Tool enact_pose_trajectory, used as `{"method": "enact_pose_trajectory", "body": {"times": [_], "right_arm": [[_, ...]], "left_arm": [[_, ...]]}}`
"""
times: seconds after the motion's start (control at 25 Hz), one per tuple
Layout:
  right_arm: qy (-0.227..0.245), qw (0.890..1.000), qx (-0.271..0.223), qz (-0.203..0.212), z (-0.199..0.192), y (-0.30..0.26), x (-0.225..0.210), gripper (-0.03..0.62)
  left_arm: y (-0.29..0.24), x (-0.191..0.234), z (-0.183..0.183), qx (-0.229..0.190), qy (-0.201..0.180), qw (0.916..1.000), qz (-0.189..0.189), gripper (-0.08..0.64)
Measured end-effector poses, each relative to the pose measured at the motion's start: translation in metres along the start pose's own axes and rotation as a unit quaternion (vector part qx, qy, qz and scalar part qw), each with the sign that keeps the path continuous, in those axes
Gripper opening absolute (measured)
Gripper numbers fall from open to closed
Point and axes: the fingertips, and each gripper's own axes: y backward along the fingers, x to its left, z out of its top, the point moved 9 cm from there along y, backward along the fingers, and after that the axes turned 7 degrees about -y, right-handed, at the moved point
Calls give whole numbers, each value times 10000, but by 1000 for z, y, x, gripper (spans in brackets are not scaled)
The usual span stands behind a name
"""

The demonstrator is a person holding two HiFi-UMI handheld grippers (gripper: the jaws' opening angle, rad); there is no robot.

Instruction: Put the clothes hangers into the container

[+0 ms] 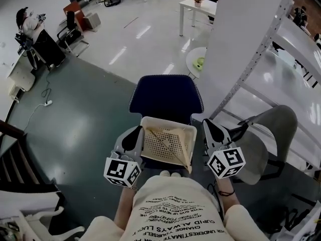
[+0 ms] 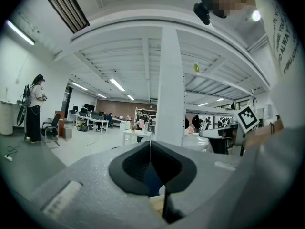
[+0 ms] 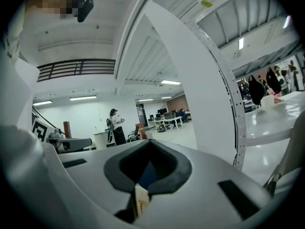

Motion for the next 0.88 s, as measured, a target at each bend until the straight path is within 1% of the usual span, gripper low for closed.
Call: {"method": "enact_pose_trajectory", "body": {"times": [0.28, 0.48, 0.88], "right_arm": [[63, 10000, -72, -2, 0, -1, 3, 2], [248, 9996, -105, -9, -1, -1, 4, 2], [255, 9996, -113, -29, -2, 4, 5, 2]], "left_arm": [[1, 1, -1, 27, -24, 10000, 34, 23], [2, 1, -3, 50, -53, 9999, 88, 23], [9, 1, -2, 52, -108, 9998, 156, 23]]}}
